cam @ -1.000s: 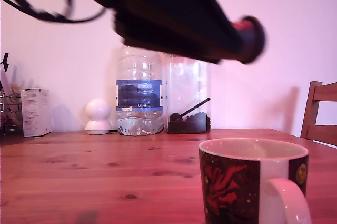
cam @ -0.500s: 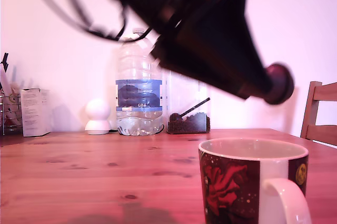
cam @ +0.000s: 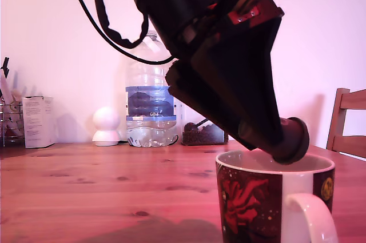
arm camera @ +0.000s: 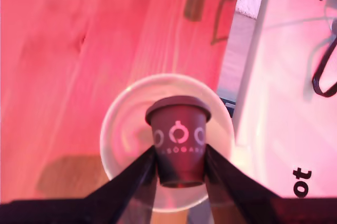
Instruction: Pick up the coffee capsules from the table one by one and drop them inside the nearest coffee cup
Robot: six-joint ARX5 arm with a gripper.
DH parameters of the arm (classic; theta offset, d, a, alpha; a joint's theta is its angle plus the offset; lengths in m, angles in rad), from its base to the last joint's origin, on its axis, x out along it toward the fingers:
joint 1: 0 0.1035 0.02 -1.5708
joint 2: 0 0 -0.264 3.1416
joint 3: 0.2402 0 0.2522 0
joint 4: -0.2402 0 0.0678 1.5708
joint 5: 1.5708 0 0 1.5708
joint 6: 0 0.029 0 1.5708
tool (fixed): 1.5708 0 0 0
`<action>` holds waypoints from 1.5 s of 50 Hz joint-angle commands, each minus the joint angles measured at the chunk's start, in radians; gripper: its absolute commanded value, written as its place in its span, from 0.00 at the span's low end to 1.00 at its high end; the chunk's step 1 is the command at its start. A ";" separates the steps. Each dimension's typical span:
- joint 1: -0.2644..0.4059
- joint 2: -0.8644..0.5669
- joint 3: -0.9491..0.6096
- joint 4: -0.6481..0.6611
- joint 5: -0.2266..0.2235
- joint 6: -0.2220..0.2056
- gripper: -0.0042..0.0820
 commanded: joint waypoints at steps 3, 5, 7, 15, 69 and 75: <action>-0.002 0.028 0.012 0.001 0.001 0.005 0.26; -0.002 0.028 0.012 0.001 0.001 0.005 0.26; -0.002 0.028 0.012 0.000 0.001 0.005 0.26; -0.002 0.028 0.012 -0.005 0.000 0.005 0.26; 0.006 -0.167 -0.020 0.171 -0.055 -0.005 0.03; 0.032 -0.242 -0.051 0.242 -0.105 -0.007 0.03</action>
